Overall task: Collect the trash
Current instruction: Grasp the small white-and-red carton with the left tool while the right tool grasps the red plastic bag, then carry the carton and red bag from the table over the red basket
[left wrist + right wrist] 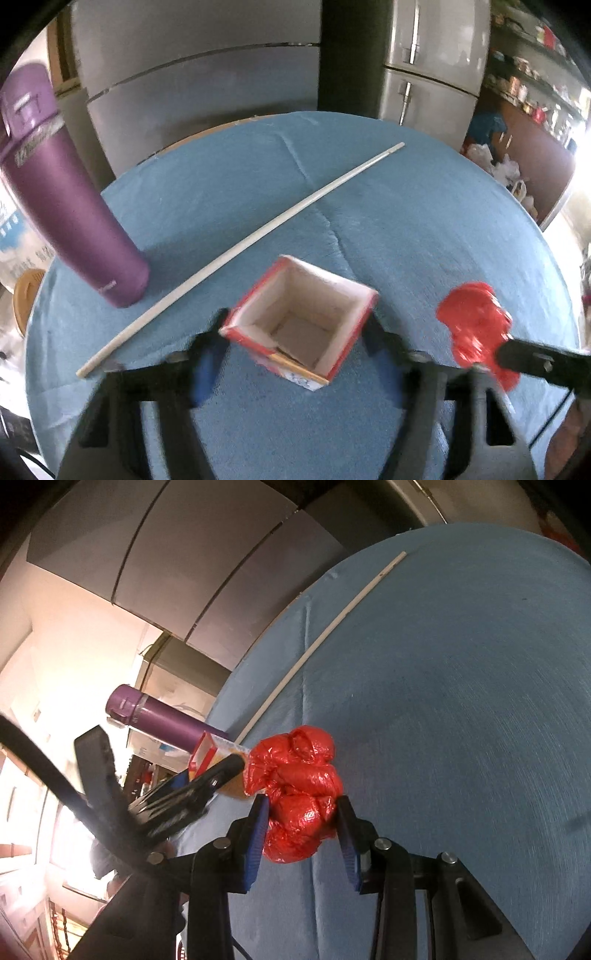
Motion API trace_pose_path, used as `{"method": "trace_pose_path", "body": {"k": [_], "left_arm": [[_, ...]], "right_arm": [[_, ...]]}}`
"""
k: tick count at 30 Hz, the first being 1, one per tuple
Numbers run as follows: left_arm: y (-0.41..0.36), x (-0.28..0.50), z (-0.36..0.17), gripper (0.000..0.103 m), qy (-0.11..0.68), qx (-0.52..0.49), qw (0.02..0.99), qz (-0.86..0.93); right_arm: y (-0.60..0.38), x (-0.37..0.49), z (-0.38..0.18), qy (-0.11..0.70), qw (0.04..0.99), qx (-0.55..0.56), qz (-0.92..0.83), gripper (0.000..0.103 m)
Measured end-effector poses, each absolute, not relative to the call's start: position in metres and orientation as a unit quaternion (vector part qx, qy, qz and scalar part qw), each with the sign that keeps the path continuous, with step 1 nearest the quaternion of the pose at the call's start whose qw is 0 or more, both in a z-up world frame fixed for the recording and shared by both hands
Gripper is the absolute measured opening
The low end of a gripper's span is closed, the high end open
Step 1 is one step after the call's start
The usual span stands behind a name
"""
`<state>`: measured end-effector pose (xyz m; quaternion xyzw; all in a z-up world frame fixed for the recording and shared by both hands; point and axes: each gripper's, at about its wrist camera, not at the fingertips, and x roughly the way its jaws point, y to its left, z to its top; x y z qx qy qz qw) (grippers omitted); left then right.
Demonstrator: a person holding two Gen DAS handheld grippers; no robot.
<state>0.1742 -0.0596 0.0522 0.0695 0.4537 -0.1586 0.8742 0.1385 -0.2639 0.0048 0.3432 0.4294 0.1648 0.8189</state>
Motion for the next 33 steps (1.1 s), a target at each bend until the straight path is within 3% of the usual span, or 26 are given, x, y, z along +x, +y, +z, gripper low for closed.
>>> {"method": "trace_pose_path", "body": {"k": [6, 22, 33], "left_arm": [[-0.05, 0.16, 0.059, 0.05, 0.445, 0.054, 0.883, -0.141], [-0.002, 0.025, 0.127, 0.05, 0.404, 0.076, 0.91, -0.05], [0.052, -0.074, 0.139, 0.05, 0.386, 0.084, 0.917, 0.054]], "right_arm": [[-0.258, 0.127, 0.007, 0.427, 0.821, 0.342, 0.162, 0.039], [-0.235, 0.061, 0.053, 0.403, 0.843, 0.305, 0.182, 0.039], [-0.195, 0.008, 0.086, 0.398, 0.853, 0.264, 0.211, 0.039]]}}
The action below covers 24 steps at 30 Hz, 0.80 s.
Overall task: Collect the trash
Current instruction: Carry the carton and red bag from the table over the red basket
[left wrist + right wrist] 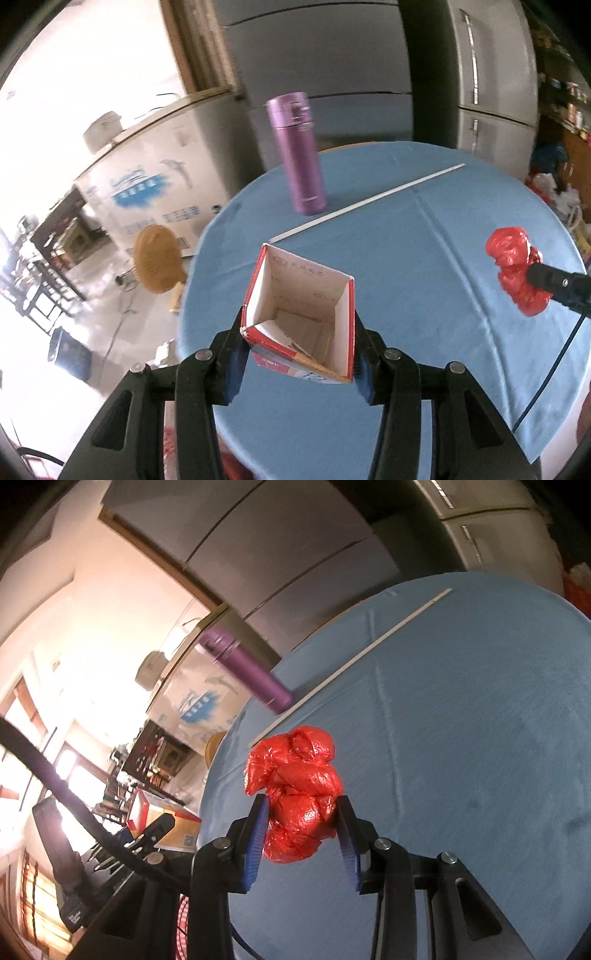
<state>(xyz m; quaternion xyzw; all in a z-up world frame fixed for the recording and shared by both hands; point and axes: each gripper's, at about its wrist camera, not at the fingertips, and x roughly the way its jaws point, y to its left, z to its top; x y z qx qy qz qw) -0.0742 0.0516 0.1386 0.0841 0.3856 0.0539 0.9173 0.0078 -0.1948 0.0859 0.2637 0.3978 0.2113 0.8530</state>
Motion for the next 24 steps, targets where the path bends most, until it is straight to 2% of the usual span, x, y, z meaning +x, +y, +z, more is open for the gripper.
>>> {"method": "trace_pose_path", "body": {"k": [13, 24], "left_arm": [[0.114, -0.156, 0.156, 0.05, 0.348, 0.071, 0.925, 0.134], [0.168, -0.186, 0.148, 0.05, 0.36, 0.034, 0.914, 0.186]], "right_arm": [[-0.125, -0.036, 0.108, 0.401, 0.853, 0.202, 0.266, 0.039], [-0.082, -0.058, 0.119, 0.401, 0.848, 0.17, 0.301, 0.039]]}}
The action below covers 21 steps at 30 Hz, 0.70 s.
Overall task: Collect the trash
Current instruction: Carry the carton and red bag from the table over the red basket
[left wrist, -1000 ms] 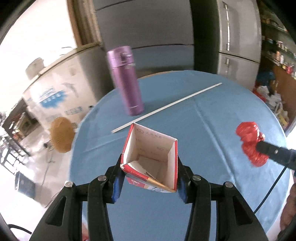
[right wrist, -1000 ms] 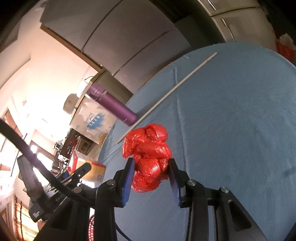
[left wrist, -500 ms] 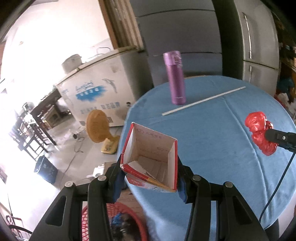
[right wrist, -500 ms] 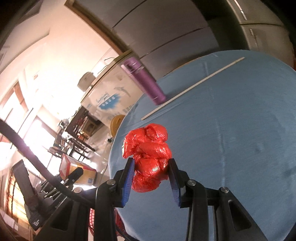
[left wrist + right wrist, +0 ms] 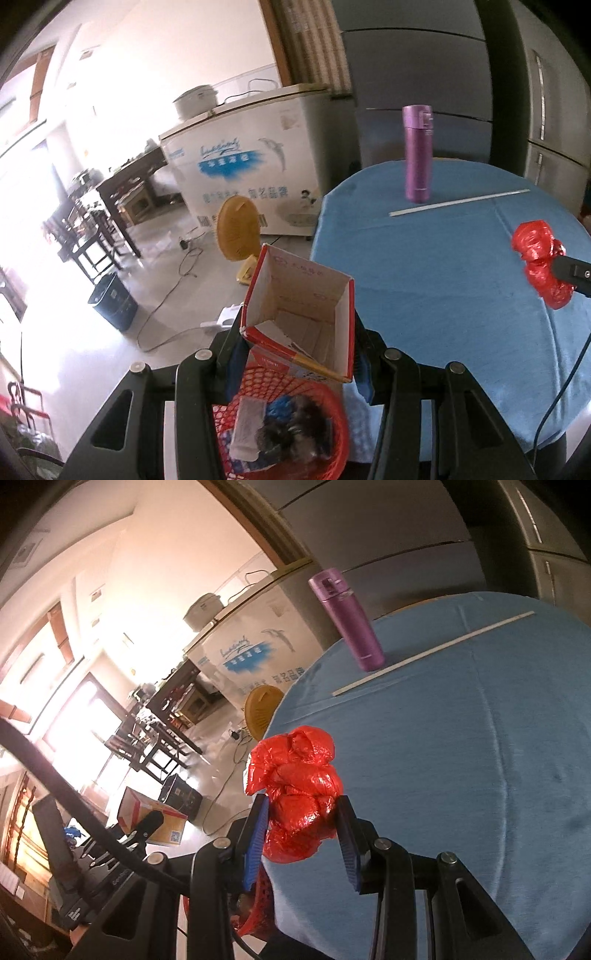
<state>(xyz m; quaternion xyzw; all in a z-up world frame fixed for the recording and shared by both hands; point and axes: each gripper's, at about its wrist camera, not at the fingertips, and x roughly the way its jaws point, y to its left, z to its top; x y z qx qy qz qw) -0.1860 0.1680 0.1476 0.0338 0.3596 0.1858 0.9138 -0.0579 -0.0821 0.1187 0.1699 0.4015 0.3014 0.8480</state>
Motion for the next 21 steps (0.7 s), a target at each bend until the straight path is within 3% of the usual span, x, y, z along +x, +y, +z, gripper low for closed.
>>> {"method": "trace_pose_path", "body": {"k": [21], "left_arm": [[0.184, -0.228, 0.15, 0.05, 0.36, 0.029, 0.905, 0.225]], "right_arm": [[-0.048, -0.088, 0.127, 0.399, 0.836, 0.149, 0.345, 0.039]]}}
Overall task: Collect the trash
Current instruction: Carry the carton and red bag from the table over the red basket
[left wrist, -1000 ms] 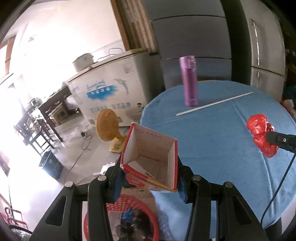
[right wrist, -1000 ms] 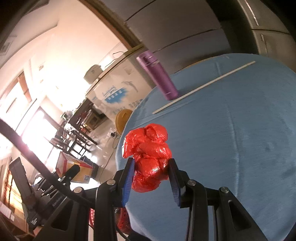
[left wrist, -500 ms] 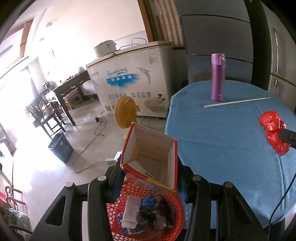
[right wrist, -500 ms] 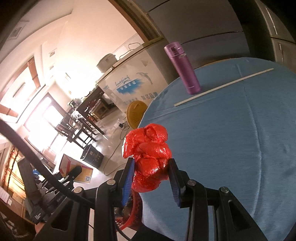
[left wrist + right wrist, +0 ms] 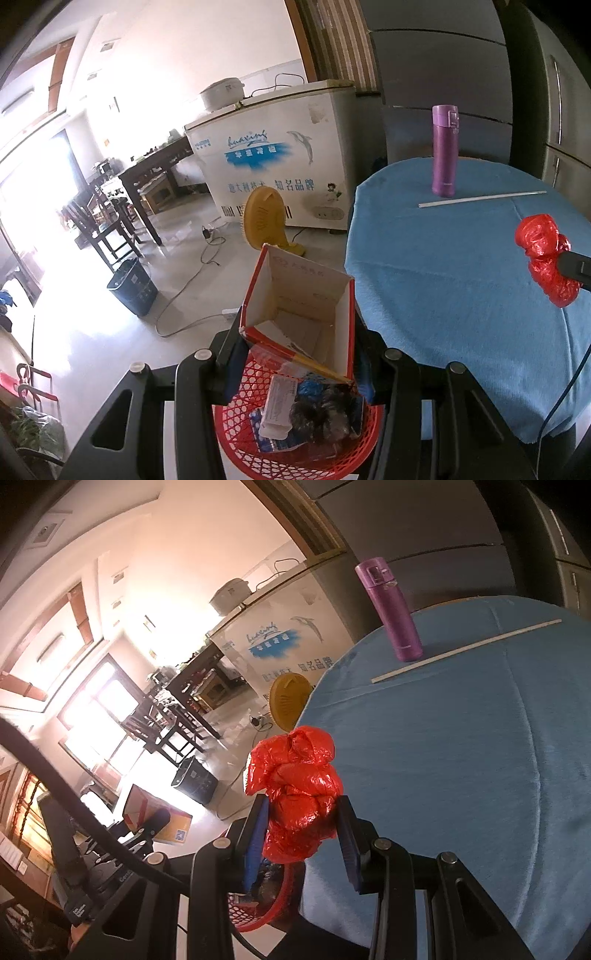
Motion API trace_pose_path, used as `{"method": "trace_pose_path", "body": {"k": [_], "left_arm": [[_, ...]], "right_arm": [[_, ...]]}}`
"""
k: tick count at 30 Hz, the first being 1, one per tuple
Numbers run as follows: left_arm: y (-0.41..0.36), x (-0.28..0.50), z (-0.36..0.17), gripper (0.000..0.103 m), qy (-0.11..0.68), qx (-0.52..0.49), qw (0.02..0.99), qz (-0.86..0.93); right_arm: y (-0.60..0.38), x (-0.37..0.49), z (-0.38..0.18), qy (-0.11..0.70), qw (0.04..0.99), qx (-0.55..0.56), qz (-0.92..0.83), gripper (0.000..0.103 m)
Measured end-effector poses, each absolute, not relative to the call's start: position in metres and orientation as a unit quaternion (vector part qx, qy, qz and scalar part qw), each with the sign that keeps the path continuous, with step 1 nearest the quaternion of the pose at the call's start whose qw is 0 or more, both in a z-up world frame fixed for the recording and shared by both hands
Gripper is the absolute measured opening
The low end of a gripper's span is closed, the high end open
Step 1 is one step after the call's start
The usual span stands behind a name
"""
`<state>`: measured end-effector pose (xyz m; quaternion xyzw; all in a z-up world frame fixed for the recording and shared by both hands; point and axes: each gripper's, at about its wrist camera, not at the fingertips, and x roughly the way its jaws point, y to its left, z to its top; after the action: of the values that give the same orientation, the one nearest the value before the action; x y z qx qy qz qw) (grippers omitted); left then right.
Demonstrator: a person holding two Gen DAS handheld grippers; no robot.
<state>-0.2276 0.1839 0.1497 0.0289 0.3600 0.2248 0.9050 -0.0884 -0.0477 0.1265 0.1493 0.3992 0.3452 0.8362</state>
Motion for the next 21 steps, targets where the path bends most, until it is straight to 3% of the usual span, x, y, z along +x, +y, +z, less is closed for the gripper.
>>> {"method": "trace_pose_path", "body": {"k": [21], "left_arm": [[0.188, -0.28, 0.171, 0.051, 0.331, 0.04, 0.909, 0.249]], "right_arm": [[-0.013, -0.142, 0.155, 0.375, 0.828, 0.116, 0.402, 0.039]]}}
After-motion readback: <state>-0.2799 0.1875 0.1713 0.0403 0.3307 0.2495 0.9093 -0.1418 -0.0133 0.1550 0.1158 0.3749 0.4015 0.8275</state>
